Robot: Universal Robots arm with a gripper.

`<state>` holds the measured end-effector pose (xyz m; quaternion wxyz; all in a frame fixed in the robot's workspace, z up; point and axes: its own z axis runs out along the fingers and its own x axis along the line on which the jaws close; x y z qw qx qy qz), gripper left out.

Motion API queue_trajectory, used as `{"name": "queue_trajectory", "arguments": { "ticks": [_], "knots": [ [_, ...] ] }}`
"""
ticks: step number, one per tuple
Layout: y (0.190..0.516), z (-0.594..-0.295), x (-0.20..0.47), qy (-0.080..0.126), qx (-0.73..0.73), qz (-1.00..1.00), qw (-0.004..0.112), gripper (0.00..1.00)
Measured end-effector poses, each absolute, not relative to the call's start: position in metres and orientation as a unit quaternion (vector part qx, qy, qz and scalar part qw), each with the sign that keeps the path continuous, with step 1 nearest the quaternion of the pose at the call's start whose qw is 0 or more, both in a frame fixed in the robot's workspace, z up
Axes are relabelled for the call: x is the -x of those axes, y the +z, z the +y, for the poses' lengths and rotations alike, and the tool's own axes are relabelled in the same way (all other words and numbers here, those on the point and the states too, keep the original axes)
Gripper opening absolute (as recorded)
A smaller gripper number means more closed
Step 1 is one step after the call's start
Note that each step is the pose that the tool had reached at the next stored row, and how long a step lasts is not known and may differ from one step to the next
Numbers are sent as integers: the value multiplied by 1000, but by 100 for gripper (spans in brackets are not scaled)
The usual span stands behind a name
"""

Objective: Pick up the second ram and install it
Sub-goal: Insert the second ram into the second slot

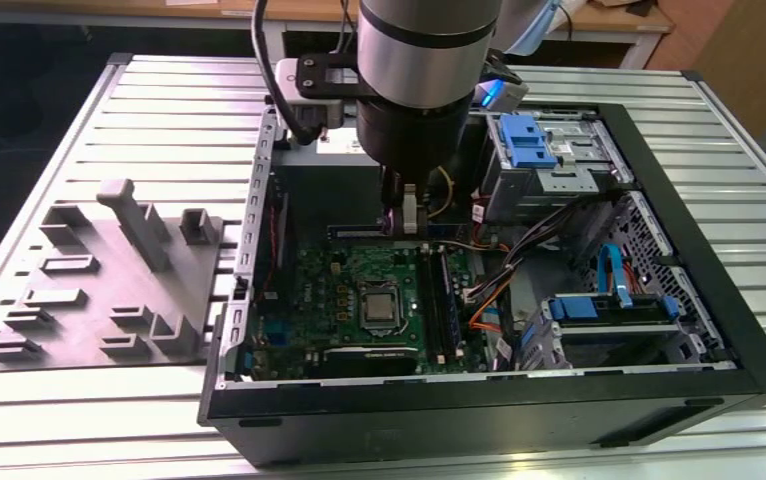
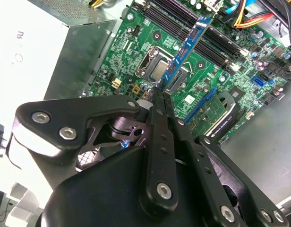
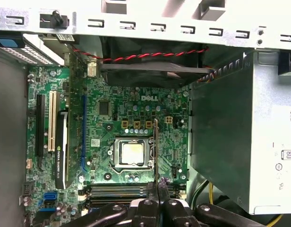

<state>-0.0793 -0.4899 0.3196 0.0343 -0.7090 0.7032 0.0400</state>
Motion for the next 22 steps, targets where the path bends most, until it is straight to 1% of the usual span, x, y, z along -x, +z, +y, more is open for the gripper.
{"name": "queue_trajectory", "arguments": {
  "ticks": [5,22],
  "knots": [
    [319,-490,79,39,696,716,35,11],
    [318,-490,79,31,582,812,38,11]
  ]
}}
